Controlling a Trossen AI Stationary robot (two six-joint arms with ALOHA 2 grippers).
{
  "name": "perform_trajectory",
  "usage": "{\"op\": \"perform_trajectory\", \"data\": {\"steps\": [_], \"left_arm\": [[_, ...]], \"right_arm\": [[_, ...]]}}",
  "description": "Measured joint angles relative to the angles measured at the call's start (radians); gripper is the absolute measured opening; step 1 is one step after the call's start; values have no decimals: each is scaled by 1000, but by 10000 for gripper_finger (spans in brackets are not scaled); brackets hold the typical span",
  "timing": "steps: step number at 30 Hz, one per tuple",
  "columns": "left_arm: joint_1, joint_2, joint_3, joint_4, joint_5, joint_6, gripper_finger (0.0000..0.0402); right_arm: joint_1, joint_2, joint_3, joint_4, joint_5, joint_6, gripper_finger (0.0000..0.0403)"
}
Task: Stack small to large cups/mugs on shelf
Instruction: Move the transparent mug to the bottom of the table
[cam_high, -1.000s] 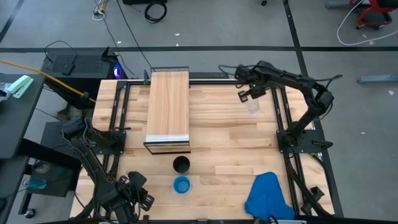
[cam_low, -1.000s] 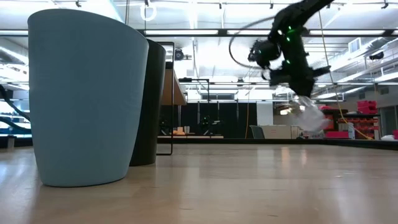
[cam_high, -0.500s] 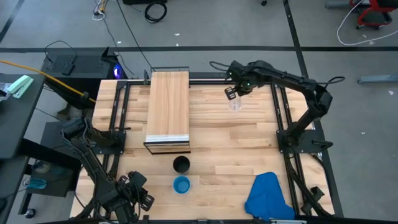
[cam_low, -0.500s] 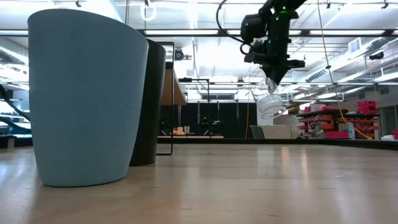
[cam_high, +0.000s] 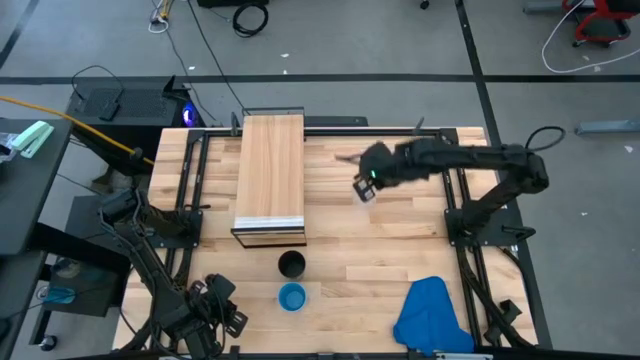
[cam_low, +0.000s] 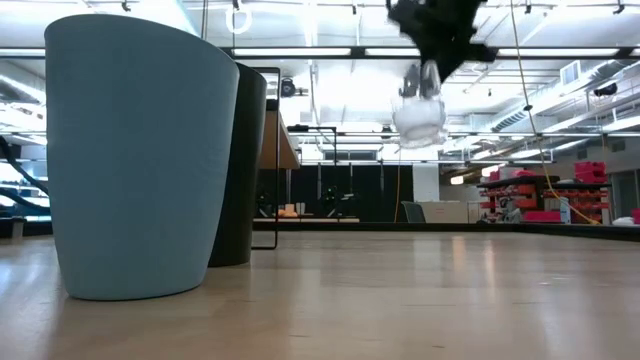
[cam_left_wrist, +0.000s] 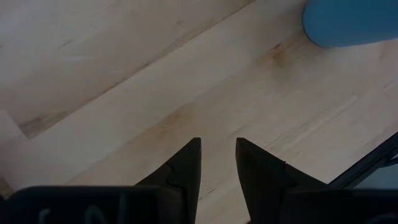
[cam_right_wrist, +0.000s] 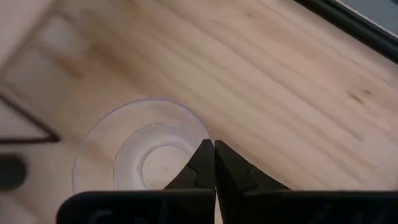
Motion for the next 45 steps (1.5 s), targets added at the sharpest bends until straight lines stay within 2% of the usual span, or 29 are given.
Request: {"op": "perform_trajectory", "data": {"steps": [7, 12, 18, 23, 26, 36, 45], "left_arm": [[0, 0, 0, -1, 0, 1, 107], [0, 0, 0, -1, 0, 24, 107], [0, 0, 0, -2, -2, 35, 107], [0, 0, 0, -2, -2, 32, 107], [0, 0, 0, -1, -2, 31, 107], [0, 0, 0, 0, -1, 31, 107], [0, 0, 0, 0, 1, 31, 107]], "right_arm": [[321, -11, 0, 1, 118, 251, 1], [541, 31, 0, 61, 158, 413, 0], [705, 131, 0, 179, 197, 494, 0], [745, 249, 0, 386, 203, 419, 0], [746, 330, 31, 452, 203, 350, 0], [716, 564, 252, 407, 201, 161, 0], [725, 673, 376, 404, 189, 60, 0]]}}
